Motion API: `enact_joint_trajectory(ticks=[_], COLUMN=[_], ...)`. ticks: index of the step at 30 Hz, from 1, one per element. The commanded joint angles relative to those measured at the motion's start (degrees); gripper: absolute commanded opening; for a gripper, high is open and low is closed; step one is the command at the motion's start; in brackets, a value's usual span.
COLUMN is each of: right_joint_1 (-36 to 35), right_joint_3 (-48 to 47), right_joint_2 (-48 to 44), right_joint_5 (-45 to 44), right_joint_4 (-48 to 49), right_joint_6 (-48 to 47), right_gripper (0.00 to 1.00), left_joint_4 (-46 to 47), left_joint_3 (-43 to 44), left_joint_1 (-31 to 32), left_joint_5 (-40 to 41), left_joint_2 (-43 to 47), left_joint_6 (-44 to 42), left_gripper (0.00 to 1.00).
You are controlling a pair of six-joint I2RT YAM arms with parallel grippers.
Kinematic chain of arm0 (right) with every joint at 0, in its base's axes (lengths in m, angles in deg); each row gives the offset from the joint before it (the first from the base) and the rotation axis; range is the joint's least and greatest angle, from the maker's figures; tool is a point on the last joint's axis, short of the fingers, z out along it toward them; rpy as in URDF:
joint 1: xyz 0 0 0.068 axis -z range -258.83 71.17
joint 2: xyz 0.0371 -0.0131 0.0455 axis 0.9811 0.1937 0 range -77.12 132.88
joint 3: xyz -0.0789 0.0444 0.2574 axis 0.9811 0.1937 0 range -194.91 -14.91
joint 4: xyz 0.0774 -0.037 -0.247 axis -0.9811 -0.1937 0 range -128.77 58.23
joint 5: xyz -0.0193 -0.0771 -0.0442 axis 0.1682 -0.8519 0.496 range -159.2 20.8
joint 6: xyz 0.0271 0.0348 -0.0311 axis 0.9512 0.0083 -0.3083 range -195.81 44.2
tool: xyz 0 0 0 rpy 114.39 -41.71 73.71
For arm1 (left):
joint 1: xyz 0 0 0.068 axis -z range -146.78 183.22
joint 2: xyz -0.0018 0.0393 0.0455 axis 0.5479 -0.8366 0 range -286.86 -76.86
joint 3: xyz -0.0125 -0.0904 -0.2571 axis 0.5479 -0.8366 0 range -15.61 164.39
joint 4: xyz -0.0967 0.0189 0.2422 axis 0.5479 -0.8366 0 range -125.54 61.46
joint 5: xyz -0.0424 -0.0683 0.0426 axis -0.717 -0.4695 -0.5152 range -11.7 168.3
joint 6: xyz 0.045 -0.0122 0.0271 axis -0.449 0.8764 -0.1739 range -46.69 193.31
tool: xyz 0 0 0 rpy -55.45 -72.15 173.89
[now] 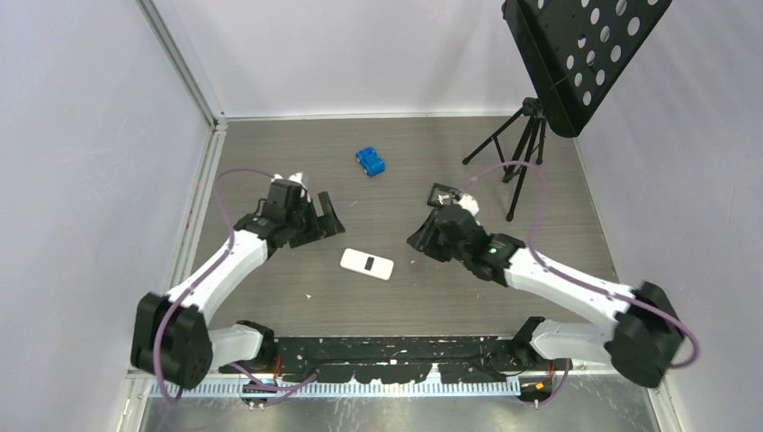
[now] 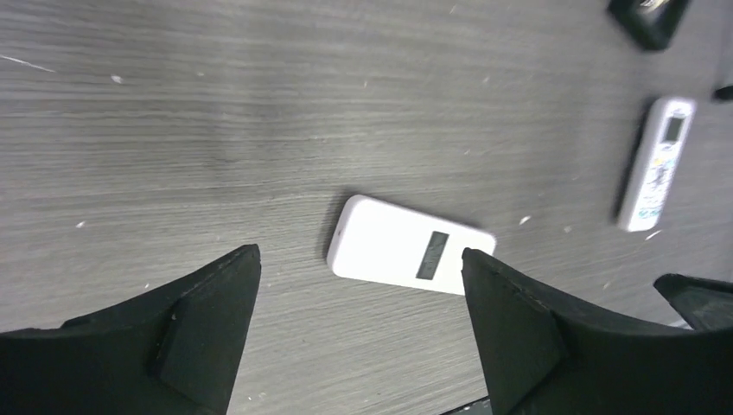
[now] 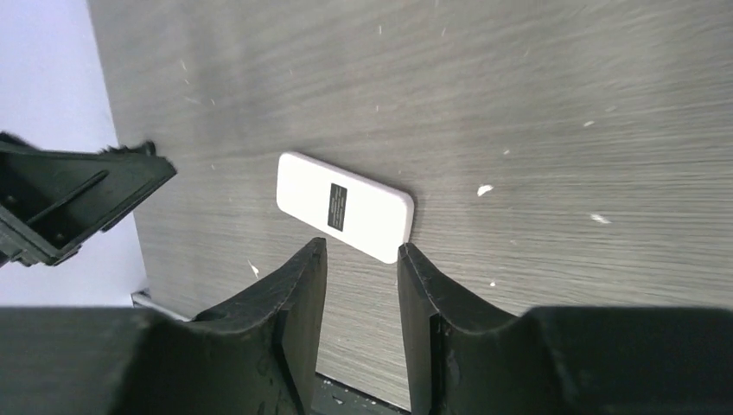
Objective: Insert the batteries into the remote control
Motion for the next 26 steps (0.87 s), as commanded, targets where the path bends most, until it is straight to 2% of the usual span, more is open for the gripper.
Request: enact_joint_trajectory(ticks=[1, 3, 6, 7, 8, 9, 12, 18, 26], right_joint_1=[-0.1, -0.1, -0.1, -0.1, -0.1, -0.1, -0.1, -0.1, -0.1], right_joint_3=[1.5, 2.0, 2.0, 1.7, 1.0, 0.2, -2.9, -8.9, -10.7], right_joint_2=[-11.6, -17.3, -26.8, -29.5, -32.2, -34.6, -40.6, -47.2, -49.2], right_joint_5=[-15.3, -20.8, -29.8, -32.4, -35.3, -37.8, -45.8, -58.6, -61.9], right_joint_4=[-11.1, -15.7, -22.5, -24.7, -27.3, -29.8, -37.3, -43.8, -44.4], right_joint_6=[-3.9, -4.6, -5.6, -5.7, -5.6, -5.5, -5.2, -8.1, -9.4], right_gripper=[0.44, 0.50, 0.58, 0.66, 0.78, 0.83, 0.85, 0.88, 0.90], left_joint_4=[-8.3, -10.9, -16.3, -18.0, -19.3, -20.6, -22.9, -25.9, -27.4], left_joint_3=[3.1, 3.2, 4.7, 5.4, 6.0, 6.8, 8.4, 11.1, 12.9], left_joint_1=[0.1, 0.1, 0.1, 0.1, 0.1, 0.2, 0.1, 0.1, 0.2], left_joint_5=[8.1, 10.9, 15.8, 17.5, 18.9, 20.4, 24.8, 31.4, 33.4], left_joint_2=[9.9, 13.9, 21.2, 23.4, 25.5, 27.6, 33.9, 42.5, 43.9], left_joint_6=[-2.0, -1.9, -2.5, -2.7, -3.1, -3.5, -5.0, -8.5, -10.0], left_gripper=[0.94, 0.99, 1.00, 1.00, 1.00, 1.00, 1.00, 1.00, 1.00])
